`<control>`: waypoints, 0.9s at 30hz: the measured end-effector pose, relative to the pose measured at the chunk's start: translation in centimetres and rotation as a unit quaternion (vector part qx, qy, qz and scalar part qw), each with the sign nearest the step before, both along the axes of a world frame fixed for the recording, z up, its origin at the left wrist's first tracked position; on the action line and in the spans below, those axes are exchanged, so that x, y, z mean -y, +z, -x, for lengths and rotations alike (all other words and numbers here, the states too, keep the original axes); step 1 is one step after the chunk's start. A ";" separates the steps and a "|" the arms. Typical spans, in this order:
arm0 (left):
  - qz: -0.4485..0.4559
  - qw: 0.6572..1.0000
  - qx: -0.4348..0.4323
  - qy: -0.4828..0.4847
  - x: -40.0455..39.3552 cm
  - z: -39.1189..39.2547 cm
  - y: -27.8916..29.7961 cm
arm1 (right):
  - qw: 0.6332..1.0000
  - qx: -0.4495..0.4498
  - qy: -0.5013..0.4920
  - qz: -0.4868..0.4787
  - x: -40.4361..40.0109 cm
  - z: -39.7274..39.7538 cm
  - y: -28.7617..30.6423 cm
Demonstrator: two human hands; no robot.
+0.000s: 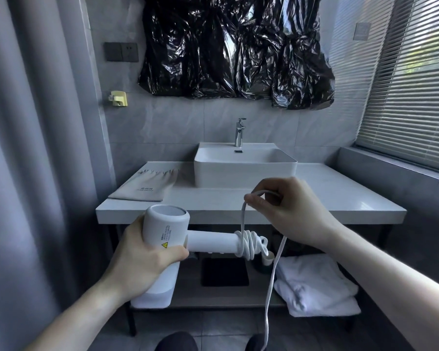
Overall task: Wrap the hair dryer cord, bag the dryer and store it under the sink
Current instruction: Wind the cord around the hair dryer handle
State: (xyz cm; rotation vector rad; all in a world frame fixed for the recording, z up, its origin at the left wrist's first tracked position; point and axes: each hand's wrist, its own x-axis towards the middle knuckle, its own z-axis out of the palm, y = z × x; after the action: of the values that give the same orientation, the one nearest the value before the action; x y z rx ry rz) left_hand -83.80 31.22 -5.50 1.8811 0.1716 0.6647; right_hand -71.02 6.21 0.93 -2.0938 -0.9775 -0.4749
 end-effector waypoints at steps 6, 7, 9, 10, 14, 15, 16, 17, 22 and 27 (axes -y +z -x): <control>-0.013 0.998 -0.007 -0.061 -0.3 1.0 0.7 | 0.990 -0.134 0.007 -0.049 1.2 -3.8 -1.0; -0.009 0.998 -0.007 -0.069 -0.2 1.1 0.8 | 0.987 -0.150 0.018 -0.049 1.2 -4.1 -1.3; 0.019 0.996 -0.011 -0.091 -0.1 1.2 1.1 | 0.982 -0.179 0.034 -0.052 1.0 -4.4 -2.0; 0.039 0.994 -0.013 -0.104 0.0 1.2 1.2 | 0.979 -0.194 0.041 -0.056 0.8 -4.4 -2.4; 0.112 0.986 0.000 -0.126 0.1 0.9 1.6 | 0.960 -0.264 0.067 -0.070 0.1 -4.5 -3.7; 0.124 0.985 0.007 -0.120 0.0 0.7 1.6 | 0.950 -0.290 0.083 -0.079 0.1 -4.4 -4.1; 0.136 0.984 0.012 -0.113 -0.1 0.5 1.6 | 0.941 -0.313 0.097 -0.084 0.2 -4.4 -4.5; 0.148 0.983 0.015 -0.104 -0.1 0.3 1.6 | 0.936 -0.329 0.100 -0.079 0.2 -4.1 -5.0; 0.197 0.978 0.030 -0.064 -0.5 -0.6 1.2 | 0.905 -0.403 0.092 -0.098 0.0 -2.8 -7.5; 0.237 0.970 0.038 -0.041 -0.6 -1.0 0.8 | 0.890 -0.419 0.137 -0.115 -0.8 -1.1 -8.6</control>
State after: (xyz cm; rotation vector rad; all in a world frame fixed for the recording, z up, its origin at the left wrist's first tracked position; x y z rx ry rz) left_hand -82.79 31.80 -4.67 1.3954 0.1848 0.5780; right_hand -69.93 7.02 -7.65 -1.6384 -0.6261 0.4280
